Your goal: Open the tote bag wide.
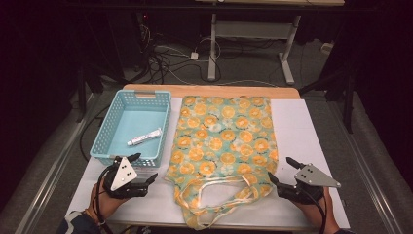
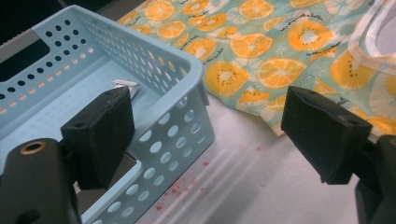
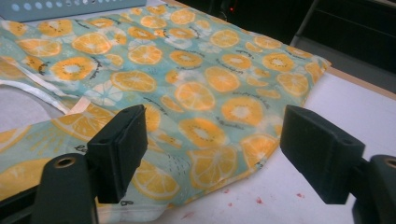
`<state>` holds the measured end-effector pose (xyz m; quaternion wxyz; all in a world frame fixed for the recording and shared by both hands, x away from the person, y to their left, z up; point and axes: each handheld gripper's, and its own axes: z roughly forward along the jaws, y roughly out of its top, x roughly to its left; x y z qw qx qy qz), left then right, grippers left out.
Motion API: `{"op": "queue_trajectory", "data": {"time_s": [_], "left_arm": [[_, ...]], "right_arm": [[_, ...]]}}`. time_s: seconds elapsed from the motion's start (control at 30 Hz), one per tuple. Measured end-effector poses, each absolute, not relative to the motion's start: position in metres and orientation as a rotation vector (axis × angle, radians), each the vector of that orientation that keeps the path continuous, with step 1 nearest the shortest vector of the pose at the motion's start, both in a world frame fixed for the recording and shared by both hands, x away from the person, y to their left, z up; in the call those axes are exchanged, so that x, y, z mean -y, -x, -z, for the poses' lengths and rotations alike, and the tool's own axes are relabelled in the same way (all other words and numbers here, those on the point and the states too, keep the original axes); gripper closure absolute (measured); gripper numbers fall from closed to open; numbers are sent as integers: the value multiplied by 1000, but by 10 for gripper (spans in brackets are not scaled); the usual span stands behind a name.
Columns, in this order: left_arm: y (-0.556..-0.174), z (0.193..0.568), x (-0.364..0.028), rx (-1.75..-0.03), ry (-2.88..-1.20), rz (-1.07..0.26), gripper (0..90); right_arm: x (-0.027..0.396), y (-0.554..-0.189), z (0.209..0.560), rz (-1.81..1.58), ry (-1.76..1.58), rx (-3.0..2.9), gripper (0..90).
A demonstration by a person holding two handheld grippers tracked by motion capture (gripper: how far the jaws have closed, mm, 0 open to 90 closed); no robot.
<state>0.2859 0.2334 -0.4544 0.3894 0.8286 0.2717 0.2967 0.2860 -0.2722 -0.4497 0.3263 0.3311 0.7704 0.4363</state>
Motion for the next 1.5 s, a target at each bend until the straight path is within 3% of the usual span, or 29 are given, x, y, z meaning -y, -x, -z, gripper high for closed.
{"op": "queue_trajectory", "data": {"time_s": [0.37,0.4,0.5,0.53,0.63,0.67,0.83,0.97,1.0,1.23,1.4,1.47,1.5], "left_arm": [[-283,454,-230,-668,-2117,-761,170],[-283,455,-230,-665,-2120,-762,170],[-282,455,-230,-663,-2126,-760,170],[-281,455,-230,-665,-2125,-757,170],[-279,455,-230,-658,-2131,-761,170],[-279,454,-230,-658,-2127,-762,170],[-279,454,-229,-662,-2123,-754,170],[-280,455,-228,-653,-2132,-748,170],[-280,455,-228,-653,-2130,-747,170],[-279,455,-228,-653,-2128,-743,170],[-279,455,-228,-651,-2131,-743,170],[-279,454,-228,-651,-2129,-744,170],[-279,454,-228,-651,-2129,-743,170]], "right_arm": [[249,-275,436,-1209,-815,-2068,339],[242,-273,434,-1216,-780,-2106,398],[234,-270,432,-1221,-750,-2130,442],[226,-266,431,-1247,-705,-2193,534],[216,-261,432,-1247,-656,-2250,553],[207,-254,432,-1260,-584,-2317,614],[191,-249,437,-1281,-513,-2446,639],[181,-250,447,-1227,-452,-2550,605],[179,-251,449,-1224,-438,-2578,558],[177,-250,451,-1204,-398,-2593,518],[176,-254,456,-1118,-415,-2572,652],[176,-259,459,-1095,-434,-2571,806],[176,-259,459,-1095,-434,-2571,806]]}}
